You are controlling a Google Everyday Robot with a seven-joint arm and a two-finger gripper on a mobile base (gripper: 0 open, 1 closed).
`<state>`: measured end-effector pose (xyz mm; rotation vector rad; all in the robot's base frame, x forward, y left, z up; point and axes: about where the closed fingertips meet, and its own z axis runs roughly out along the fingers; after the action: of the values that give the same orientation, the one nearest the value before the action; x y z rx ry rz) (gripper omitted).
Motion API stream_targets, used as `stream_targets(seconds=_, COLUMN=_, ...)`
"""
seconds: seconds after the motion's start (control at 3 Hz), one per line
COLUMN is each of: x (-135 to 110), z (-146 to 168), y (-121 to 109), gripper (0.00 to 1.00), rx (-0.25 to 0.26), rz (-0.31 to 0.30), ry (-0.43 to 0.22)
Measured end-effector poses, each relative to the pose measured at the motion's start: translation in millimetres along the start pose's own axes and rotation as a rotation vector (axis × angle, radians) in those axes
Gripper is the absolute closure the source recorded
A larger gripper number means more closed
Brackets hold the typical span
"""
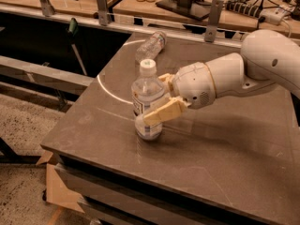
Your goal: Knock blue plastic bottle over
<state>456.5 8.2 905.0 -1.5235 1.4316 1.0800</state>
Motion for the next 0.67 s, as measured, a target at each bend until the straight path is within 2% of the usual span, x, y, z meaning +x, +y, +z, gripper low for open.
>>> stream_targets(seconds=0.33, x=-9.4, z=0.6, y=-8.6, gripper=0.71, rx=0.020, rz=-0.040, ry=0.070)
stream_targets(seconds=0.67, x=-33.1, z=-7.4, y=-16.0, gripper=0.94, rx=0.087, rz=-0.145, ry=0.229)
